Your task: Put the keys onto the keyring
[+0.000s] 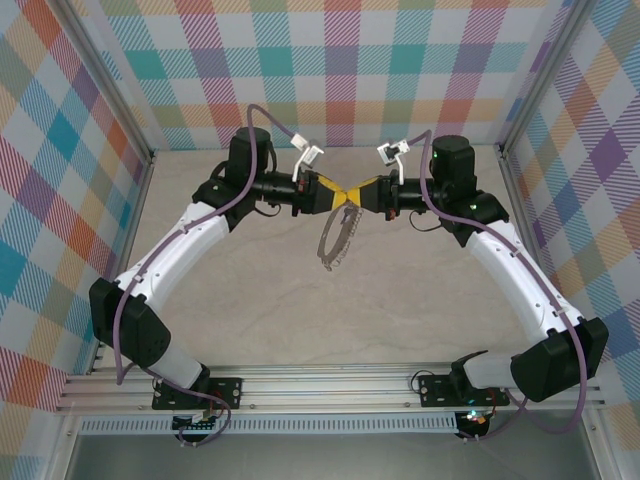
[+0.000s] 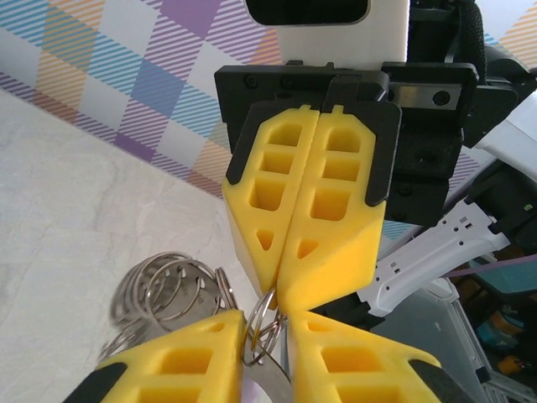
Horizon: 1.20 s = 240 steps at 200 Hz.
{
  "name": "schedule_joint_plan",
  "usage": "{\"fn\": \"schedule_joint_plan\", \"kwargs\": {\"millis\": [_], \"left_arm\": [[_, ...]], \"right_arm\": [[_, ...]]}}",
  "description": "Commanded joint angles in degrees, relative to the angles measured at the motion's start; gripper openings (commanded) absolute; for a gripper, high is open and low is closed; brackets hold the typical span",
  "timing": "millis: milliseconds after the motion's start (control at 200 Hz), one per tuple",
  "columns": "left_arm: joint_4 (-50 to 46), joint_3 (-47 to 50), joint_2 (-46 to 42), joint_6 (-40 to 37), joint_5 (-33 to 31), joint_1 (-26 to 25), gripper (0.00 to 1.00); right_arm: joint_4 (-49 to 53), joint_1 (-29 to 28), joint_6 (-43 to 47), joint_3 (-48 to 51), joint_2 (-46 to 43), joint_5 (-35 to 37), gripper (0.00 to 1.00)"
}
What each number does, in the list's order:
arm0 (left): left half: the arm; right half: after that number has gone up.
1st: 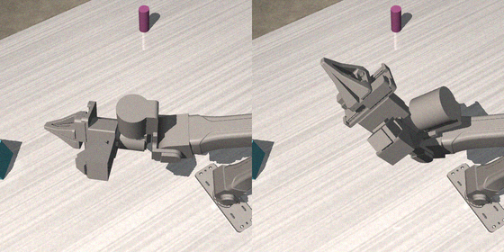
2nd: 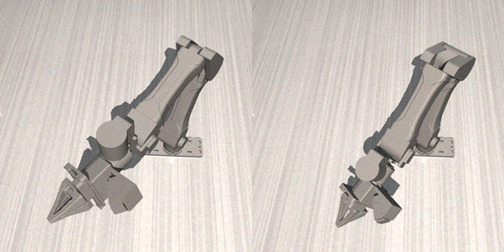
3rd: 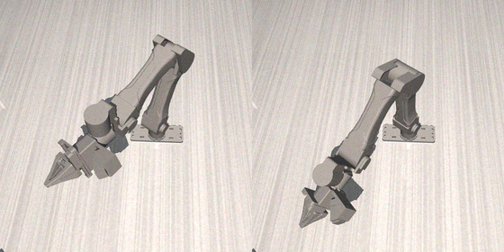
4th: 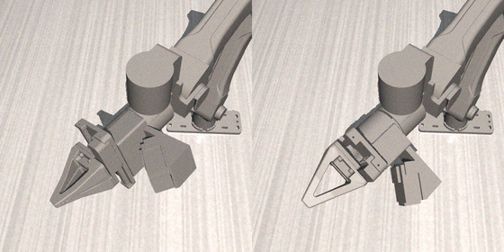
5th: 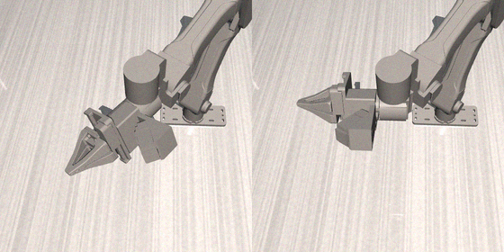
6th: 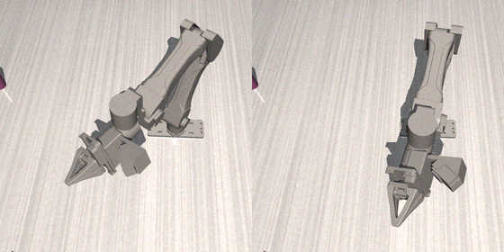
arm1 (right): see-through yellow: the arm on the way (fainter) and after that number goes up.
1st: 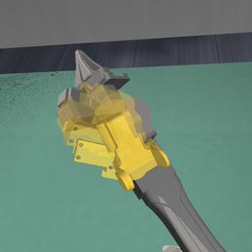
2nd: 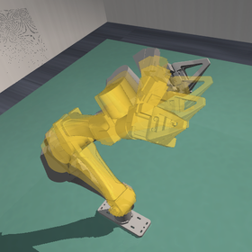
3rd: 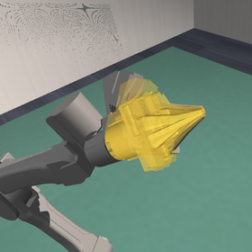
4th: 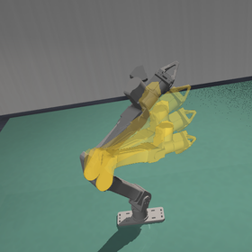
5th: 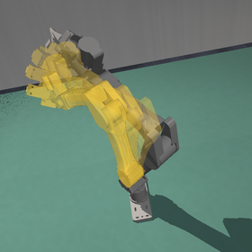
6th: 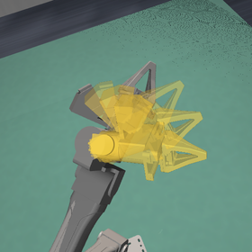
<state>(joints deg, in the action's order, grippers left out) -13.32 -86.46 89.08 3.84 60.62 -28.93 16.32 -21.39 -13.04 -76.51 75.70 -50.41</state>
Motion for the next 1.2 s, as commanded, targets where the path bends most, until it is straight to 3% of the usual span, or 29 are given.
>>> {"fn": "schedule_joint_plan", "kwargs": {"millis": [0, 115, 235, 390, 455, 520, 690, 870, 1035, 1195], "left_arm": [[2.6, -1.9, 0.9, 0.5, 1.5, -1.1, 0.18], [3.4, -2.4, 1.4, 1.1, 1.3, -1.7, 0.13], [5.4, -2.3, 1.6, 2.5, 0.5, -2.1, 0.0], [11.6, -0.5, 0.8, 7.9, -4.9, -2.2, 0.0], [14.8, 0.6, 0.1, 10.5, -6.8, -2.2, 0.0], [19.2, 1.7, -0.2, 14.1, -7.4, -2.2, 0.0], [28.1, 4.3, -1.8, 21.7, -10.1, -2.3, 0.0], [32.9, 6.2, -4.0, 26.1, -13.1, -2.9, 0.0], [34.7, 7.8, -5.8, 28.2, -16.5, -4.0, 0.0], [36.4, 9.7, -6.9, 30.3, -19.7, -5.2, 0.0]], "right_arm": [[-2.8, 0.2, -0.3, -1.5, -1.1, -2.3, 0.0], [-2.8, 0.2, -0.2, -1.6, -1.2, -2.4, 0.0], [-2.6, 0.3, -0.2, -1.8, -1.0, -2.5, 0.0], [-2.0, 0.7, -1.4, -2.8, -1.3, 0.4, 0.0], [-2.9, 2.0, -3.4, -2.4, -2.4, 2.8, 0.25], [-5.6, 3.9, -6.5, -0.3, -4.8, 5.0, 0.37], [-11.5, 6.1, -13.1, 7.1, -12.6, 12.2, 0.43], [-18.9, 6.0, -20.1, 17.2, -19.6, 21.9, 0.67], [-27.0, 5.4, -24.8, 23.0, -21.0, 23.6, 0.66], [-29.0, 2.2, -23.8, 23.2, -19.9, 22.9, 0.61]]}}
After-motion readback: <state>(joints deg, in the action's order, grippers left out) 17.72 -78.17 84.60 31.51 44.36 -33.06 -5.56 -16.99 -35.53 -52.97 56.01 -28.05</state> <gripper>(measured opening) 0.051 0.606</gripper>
